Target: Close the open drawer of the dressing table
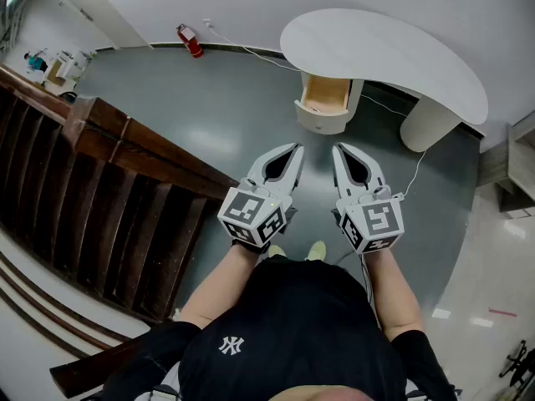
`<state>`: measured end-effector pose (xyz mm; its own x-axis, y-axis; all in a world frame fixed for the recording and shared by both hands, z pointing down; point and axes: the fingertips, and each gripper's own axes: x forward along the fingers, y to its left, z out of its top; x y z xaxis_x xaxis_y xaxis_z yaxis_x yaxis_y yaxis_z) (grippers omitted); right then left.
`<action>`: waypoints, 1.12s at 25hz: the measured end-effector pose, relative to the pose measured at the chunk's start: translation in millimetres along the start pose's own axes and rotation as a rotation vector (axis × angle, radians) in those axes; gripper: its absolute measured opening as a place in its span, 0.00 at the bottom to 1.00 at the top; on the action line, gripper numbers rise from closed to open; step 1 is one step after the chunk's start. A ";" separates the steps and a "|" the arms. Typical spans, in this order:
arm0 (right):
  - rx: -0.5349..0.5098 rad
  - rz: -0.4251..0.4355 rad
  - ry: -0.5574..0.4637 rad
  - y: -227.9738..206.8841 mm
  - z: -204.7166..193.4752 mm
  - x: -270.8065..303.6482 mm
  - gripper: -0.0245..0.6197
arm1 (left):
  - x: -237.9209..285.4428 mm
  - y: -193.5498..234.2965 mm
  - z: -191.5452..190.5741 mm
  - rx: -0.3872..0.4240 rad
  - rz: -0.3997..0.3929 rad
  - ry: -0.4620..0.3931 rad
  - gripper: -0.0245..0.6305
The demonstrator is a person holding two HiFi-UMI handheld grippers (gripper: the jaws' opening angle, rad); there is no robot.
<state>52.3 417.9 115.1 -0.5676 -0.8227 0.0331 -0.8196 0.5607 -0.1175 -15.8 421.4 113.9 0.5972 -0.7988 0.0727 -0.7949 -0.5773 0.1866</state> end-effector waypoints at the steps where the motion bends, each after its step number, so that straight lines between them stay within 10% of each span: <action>1: 0.000 0.000 0.000 -1.4 -0.5 0.3 0.06 | 1.8 -0.6 -0.7 0.001 -0.001 0.000 0.05; 14: 0.025 -0.002 0.007 -22.7 -6.6 -2.9 0.06 | 23.2 -9.2 -14.1 0.004 -0.010 0.025 0.05; 28: 0.073 -0.059 0.089 -59.6 -56.6 69.0 0.06 | 70.6 76.0 -59.6 -0.014 0.022 0.122 0.05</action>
<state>57.6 333.0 180.6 -0.5260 -0.8405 0.1298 -0.8457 0.5009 -0.1842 -27.7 331.2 191.7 0.5892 -0.7841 0.1950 -0.8067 -0.5570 0.1973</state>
